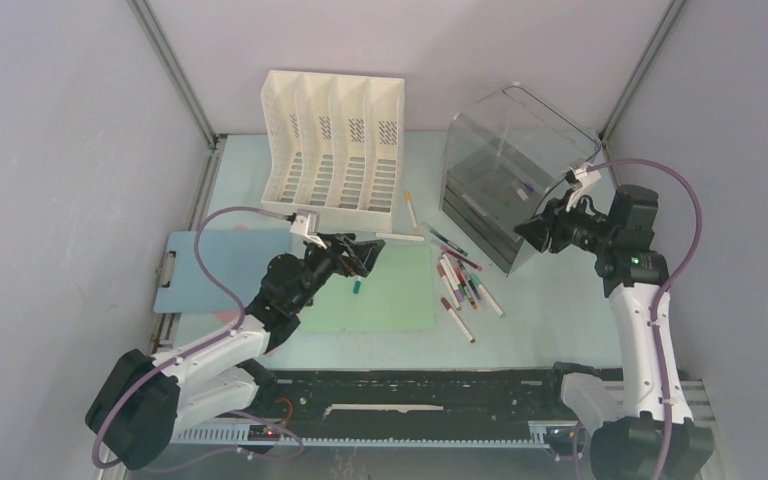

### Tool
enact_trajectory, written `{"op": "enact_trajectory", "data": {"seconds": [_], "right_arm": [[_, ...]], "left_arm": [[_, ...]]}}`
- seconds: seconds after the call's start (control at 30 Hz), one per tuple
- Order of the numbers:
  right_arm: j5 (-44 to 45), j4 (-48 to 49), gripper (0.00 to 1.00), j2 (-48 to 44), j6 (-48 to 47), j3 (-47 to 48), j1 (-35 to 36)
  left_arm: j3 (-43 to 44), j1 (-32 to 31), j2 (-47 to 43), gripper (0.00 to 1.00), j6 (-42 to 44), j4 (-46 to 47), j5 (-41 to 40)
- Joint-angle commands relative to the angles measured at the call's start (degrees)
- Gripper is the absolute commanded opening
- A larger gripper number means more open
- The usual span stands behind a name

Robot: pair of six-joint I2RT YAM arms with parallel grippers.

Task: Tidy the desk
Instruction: Open the drawer in the storage box.

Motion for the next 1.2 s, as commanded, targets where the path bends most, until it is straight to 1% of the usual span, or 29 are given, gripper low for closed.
{"op": "enact_trajectory", "data": {"seconds": [0.0,0.07,0.2,0.27,0.3,0.4,0.47,0.5,0.57,0.63,0.7,0.8,0.93,0.97,1.03,1.1,1.17], "right_arm": [[2.31,-3.73,0.46,-3.88,-4.98,4.11,-0.08],[3.18,-5.37,0.49,-5.62,-5.33,4.13,0.03],[5.58,-9.38,0.51,-8.14,-6.44,3.99,-0.47],[6.15,-9.42,0.53,-9.44,-6.33,3.16,-1.88],[5.82,-9.04,0.53,-10.15,-6.15,2.63,-2.89],[2.05,-7.66,0.54,-11.89,-5.19,0.32,-7.20],[1.12,-7.24,0.54,-12.78,-5.74,-0.88,-8.64],[1.49,-7.11,0.54,-13.26,-6.03,-1.54,-8.79],[2.16,-6.48,0.54,-13.98,-6.75,-2.80,-8.82],[2.92,-6.10,0.53,-14.22,-7.24,-3.60,-8.82],[3.43,-6.02,0.53,-14.01,-7.59,-4.08,-8.82],[3.74,-6.24,0.52,-12.92,-7.81,-4.14,-8.52],[4.08,-6.65,0.53,-11.36,-7.89,-3.82,-7.73],[4.21,-6.89,0.52,-10.88,-7.97,-3.66,-7.54],[4.27,-7.35,0.52,-9.74,-8.05,-3.25,-7.34],[4.38,-7.65,0.52,-8.87,-8.21,-3.13,-7.24],[4.44,-7.75,0.52,-8.62,-8.17,-2.97,-7.38]], "left_arm": [[0.66,0.24,0.17,1.00,-2.35,5.83,3.30],[2.34,0.24,0.55,1.00,-1.87,6.08,4.44],[7.15,0.25,3.53,1.00,-1.34,7.09,5.89],[9.16,0.36,6.44,1.00,-4.79,7.57,3.09],[10.58,0.61,8.16,1.00,-6.29,8.42,3.02],[15.97,2.15,15.94,1.00,-11.06,14.42,11.21],[20.75,2.38,22.37,0.99,-15.48,18.68,16.30],[23.34,2.36,27.34,0.99,-18.11,21.03,19.41],[28.92,2.37,34.90,1.00,-23.80,25.85,23.13],[33.64,2.36,41.88,1.00,-29.26,28.70,23.91],[35.34,2.01,46.31,1.00,-32.10,30.73,21.35],[34.91,0.77,48.39,1.00,-29.19,29.13,15.10],[35.56,-2.08,47.82,1.00,-23.38,18.00,4.49],[36.42,-2.79,47.91,1.00,-22.32,13.82,2.42],[38.12,-3.94,48.76,1.00,-21.40,9.22,-1.36],[39.00,-4.88,49.51,1.00,-21.52,7.23,-3.50],[39.06,-5.86,50.22,1.00,-21.68,7.13,-5.11]]}}
